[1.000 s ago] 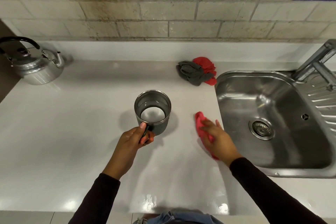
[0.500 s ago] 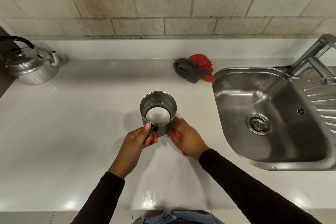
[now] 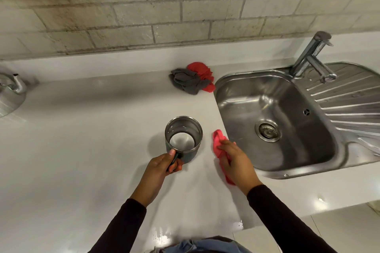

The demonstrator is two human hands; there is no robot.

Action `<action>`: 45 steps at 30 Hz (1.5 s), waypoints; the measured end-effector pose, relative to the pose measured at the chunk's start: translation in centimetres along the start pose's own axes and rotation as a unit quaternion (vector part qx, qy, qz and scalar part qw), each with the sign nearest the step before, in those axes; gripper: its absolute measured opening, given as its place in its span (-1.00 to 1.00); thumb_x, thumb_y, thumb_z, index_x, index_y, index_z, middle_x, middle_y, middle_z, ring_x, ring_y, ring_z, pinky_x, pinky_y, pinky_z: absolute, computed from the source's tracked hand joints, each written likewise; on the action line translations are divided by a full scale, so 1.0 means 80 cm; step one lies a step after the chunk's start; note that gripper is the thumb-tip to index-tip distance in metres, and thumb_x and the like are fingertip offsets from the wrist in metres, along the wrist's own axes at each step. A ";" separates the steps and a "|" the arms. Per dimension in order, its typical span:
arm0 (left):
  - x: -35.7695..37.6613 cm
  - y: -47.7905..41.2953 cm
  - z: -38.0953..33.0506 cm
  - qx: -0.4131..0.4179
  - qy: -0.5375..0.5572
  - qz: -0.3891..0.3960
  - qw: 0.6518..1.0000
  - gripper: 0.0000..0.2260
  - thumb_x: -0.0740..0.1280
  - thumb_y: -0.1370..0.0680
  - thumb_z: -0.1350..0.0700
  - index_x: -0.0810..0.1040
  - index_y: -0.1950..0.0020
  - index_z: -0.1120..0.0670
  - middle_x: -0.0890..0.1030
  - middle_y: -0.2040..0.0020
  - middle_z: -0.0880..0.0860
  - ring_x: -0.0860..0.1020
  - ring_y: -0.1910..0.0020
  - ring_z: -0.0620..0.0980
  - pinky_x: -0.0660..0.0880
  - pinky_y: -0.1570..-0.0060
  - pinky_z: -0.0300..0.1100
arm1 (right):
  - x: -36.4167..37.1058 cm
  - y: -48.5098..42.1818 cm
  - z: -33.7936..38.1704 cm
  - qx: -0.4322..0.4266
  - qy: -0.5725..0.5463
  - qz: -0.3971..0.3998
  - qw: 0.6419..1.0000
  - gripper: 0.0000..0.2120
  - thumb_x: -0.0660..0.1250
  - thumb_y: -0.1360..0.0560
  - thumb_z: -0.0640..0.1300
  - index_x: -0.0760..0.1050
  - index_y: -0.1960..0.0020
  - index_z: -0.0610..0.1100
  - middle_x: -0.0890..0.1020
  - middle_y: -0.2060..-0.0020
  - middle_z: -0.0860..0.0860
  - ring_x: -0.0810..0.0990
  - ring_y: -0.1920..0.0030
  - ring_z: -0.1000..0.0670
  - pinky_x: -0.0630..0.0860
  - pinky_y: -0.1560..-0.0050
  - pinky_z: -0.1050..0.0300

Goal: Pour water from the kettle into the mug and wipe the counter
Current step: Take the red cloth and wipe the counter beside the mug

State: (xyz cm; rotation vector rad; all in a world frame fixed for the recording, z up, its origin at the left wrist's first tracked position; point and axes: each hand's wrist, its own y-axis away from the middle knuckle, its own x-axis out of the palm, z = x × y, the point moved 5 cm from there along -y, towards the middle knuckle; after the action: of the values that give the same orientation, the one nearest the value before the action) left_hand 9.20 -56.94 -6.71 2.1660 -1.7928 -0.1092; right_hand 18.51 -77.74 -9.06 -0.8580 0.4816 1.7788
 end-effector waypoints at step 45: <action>-0.090 0.008 -0.006 -0.003 -0.096 -0.258 0.961 -0.65 0.24 -0.58 0.06 0.58 0.38 0.07 0.63 0.32 -0.03 0.63 0.19 -0.05 0.44 0.14 -0.54 | 0.046 -0.387 0.087 -0.137 0.173 0.080 0.972 -0.75 0.14 -0.50 -0.10 0.55 0.10 -0.21 0.62 0.13 -0.19 0.56 0.06 -0.23 0.45 -0.04 -0.02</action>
State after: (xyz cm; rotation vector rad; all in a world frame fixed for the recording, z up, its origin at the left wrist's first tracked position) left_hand 7.23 -49.95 -7.10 2.6430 -1.2606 -0.4578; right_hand 44.32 -59.42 -4.79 -1.3690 0.5489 1.8769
